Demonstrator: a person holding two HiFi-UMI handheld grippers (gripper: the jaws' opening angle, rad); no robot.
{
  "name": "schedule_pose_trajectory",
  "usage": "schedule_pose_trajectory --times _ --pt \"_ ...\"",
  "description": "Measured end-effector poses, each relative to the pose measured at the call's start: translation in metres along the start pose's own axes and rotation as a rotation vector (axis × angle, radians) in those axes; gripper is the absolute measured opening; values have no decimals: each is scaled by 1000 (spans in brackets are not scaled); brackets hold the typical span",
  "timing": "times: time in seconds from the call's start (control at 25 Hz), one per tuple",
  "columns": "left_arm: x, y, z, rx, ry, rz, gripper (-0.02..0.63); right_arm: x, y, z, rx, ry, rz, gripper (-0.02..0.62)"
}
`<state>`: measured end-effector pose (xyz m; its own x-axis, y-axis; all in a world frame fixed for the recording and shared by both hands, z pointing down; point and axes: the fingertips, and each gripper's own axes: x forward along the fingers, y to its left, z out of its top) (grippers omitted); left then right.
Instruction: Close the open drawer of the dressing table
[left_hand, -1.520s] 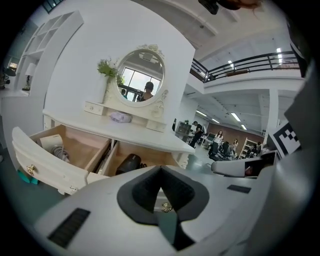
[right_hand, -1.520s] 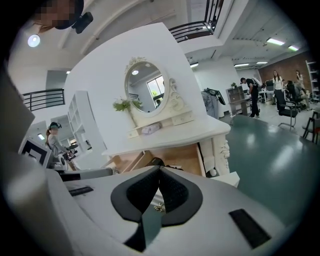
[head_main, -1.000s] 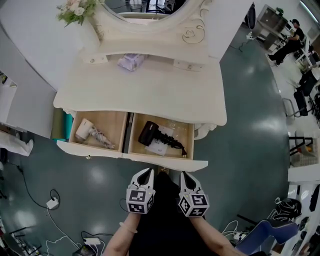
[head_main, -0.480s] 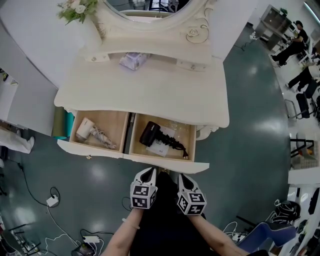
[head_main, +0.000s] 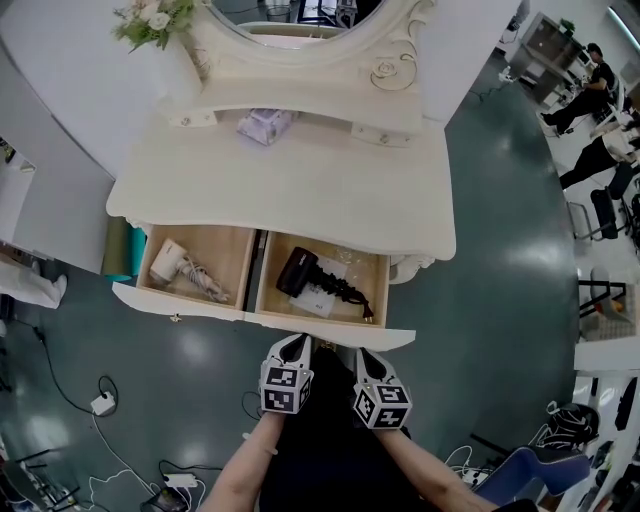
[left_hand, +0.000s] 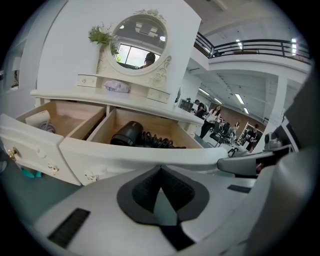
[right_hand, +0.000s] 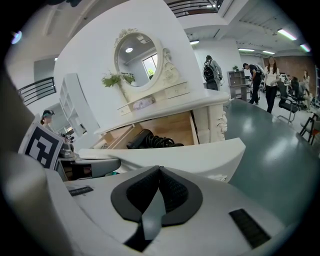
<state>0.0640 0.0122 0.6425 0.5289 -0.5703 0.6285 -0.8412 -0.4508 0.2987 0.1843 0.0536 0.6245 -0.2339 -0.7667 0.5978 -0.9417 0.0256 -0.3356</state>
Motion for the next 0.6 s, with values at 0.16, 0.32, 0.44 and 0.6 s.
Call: schedule_pose_trajectory --times 0.16,0.32,0.44,0.6 --pt "3 -2 2 -5 4 1 23 1 -3 4 3 -4 -2 26" --pt "7 -1 5 -8 5 2 23 3 -6 5 5 0 -9 26" --pt "10 0 9 -2 5 -3 23 6 -8 7 6 2 -13 26" --pt "14 1 12 -3 6 -8 23 11 -8 11 7 5 -15 26"
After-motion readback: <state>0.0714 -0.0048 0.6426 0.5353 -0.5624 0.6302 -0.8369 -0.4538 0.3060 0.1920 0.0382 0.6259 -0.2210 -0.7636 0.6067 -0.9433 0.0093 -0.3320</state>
